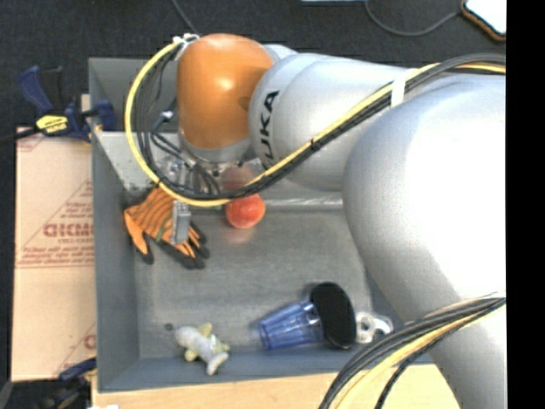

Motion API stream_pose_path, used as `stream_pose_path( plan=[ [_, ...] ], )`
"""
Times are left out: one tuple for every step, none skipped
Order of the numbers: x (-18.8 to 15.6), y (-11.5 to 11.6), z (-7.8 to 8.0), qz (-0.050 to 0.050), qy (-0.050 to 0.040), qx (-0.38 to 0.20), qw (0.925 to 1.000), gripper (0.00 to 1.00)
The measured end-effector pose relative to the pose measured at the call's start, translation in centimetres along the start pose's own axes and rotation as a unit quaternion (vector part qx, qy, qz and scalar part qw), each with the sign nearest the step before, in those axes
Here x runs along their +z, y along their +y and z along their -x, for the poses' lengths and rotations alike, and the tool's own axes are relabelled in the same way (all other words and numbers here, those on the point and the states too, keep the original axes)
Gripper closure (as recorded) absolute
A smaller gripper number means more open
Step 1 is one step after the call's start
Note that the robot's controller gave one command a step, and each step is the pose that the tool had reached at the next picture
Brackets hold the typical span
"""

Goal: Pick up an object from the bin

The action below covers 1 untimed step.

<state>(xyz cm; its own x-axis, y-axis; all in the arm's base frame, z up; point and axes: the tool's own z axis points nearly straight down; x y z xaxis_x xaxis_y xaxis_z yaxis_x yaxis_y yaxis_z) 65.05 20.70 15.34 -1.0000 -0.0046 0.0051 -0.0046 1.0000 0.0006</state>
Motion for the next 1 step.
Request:
stream_pose_path(
  plan=[
    [-0.53, -0.08, 0.22, 0.001, -0.0041, 0.002, 1.0, 0.0]
  ],
)
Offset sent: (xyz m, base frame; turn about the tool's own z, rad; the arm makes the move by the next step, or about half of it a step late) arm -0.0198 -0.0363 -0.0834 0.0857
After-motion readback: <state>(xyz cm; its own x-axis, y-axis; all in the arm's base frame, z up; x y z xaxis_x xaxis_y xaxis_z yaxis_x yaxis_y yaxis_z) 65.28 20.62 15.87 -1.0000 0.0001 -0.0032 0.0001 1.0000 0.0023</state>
